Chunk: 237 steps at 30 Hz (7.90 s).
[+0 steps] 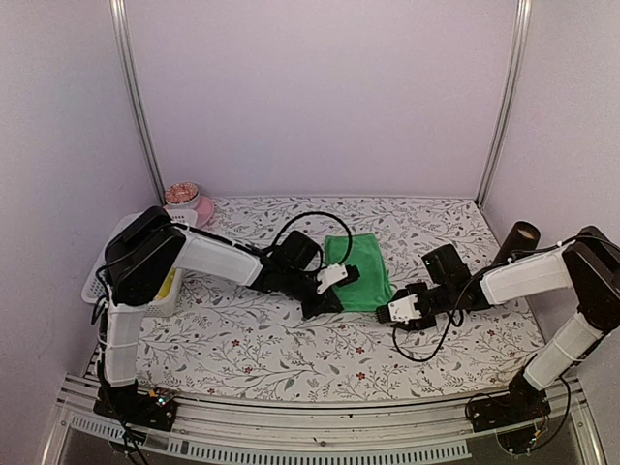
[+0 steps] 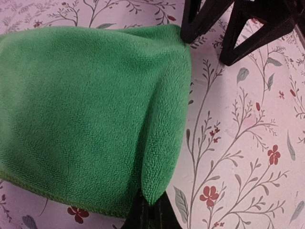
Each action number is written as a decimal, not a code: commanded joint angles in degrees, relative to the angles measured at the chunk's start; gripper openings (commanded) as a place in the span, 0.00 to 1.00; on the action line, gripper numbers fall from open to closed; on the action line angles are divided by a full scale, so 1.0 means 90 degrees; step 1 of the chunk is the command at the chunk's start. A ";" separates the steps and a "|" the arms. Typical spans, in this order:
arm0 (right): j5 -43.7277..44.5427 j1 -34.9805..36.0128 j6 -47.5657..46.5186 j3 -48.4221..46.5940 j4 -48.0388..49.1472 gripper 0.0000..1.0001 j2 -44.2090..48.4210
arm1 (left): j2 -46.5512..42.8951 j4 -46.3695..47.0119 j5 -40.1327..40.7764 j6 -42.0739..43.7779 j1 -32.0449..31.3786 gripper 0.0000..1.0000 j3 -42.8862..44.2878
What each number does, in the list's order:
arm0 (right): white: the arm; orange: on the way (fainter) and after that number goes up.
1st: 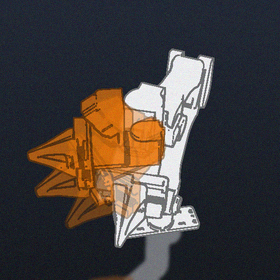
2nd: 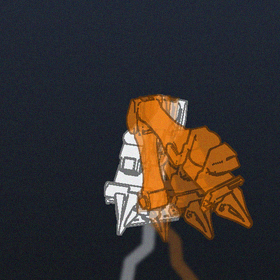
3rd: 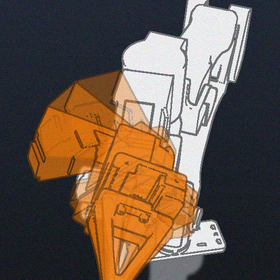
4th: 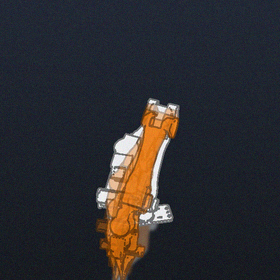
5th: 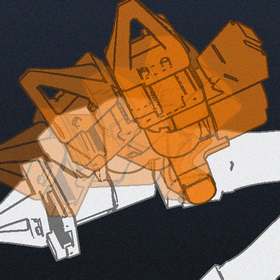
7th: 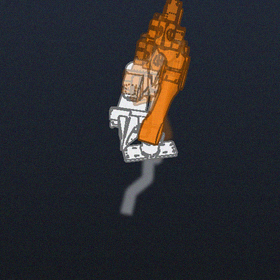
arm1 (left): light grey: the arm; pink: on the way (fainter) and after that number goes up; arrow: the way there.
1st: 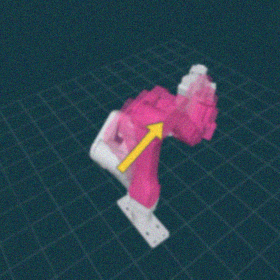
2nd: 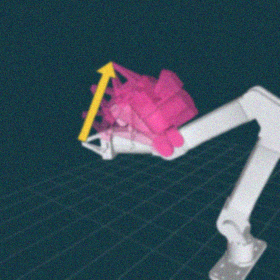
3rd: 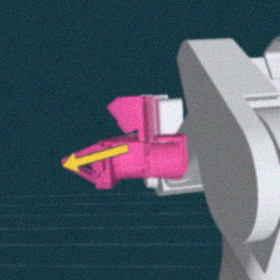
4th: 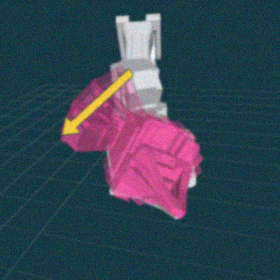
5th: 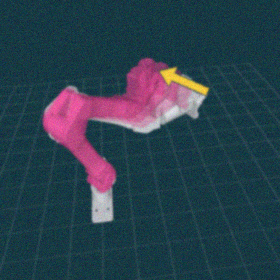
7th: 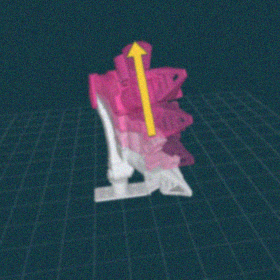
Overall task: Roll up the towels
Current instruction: Move the towel to the center of the board, then roll the towel at the center of the board.
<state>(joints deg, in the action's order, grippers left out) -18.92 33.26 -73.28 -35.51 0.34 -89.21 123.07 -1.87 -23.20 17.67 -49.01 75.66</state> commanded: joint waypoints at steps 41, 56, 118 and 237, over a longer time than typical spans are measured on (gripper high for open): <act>-0.0267 -0.0374 0.1394 -0.3027 -0.3556 0.03 -0.1560 | -0.0423 -0.0066 -0.0645 -0.0368 0.0485 0.00 -0.0271; 0.0011 -0.0609 0.1872 -0.3701 -0.3734 0.10 -0.2246 | 0.0109 -0.0353 -0.0236 -0.0403 0.0594 0.02 0.0167; -0.0163 -0.0741 0.2304 -0.4942 -0.4910 0.13 -0.3391 | -0.0063 0.3563 0.5315 0.4497 -0.1546 0.51 -0.2198; -0.1546 -0.0116 0.1318 -0.5997 -0.7411 0.08 -0.4135 | -0.2338 0.1470 0.3471 0.1812 -0.1252 0.42 -0.2896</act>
<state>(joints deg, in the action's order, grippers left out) -27.09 33.50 -61.23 -85.56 -49.65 -120.11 102.26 4.86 1.34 30.11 -58.57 50.74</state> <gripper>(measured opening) 0.079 0.421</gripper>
